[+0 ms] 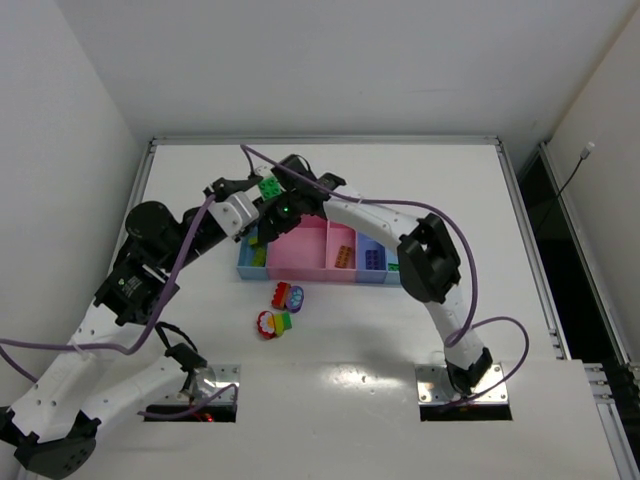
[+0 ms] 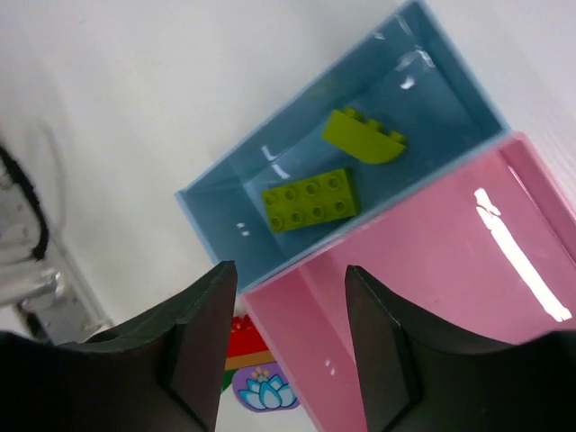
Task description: Sort the legos into containers by color
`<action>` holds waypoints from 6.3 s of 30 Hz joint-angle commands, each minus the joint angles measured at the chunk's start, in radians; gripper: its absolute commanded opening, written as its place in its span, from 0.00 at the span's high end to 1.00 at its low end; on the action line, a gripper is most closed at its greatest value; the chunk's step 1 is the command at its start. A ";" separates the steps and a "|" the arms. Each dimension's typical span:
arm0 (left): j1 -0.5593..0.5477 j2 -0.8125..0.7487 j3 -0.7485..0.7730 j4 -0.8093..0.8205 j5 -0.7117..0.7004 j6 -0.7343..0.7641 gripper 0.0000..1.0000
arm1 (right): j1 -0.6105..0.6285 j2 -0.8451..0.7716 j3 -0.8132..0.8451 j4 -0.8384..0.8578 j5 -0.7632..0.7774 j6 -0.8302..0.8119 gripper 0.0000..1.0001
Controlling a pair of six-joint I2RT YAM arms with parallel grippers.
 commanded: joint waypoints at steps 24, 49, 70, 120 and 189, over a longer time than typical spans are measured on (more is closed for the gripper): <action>-0.065 0.650 0.350 -0.160 0.269 -0.470 1.00 | -0.807 -0.825 -0.522 0.075 0.417 -0.038 0.45; -0.233 1.391 0.898 -0.364 0.342 -0.402 0.84 | -0.988 -1.153 -0.662 -0.119 0.363 -0.070 0.40; -0.233 1.434 0.943 -0.320 0.368 -0.364 0.37 | -0.997 -1.135 -0.689 -0.109 0.315 -0.061 0.40; 0.743 0.392 0.249 -0.324 0.151 -0.564 0.01 | 0.164 -0.603 -0.952 0.414 -0.140 -0.806 0.46; 0.850 0.438 0.136 -0.377 0.210 -0.364 0.01 | 0.245 -0.219 -0.648 0.210 -0.218 -0.860 0.49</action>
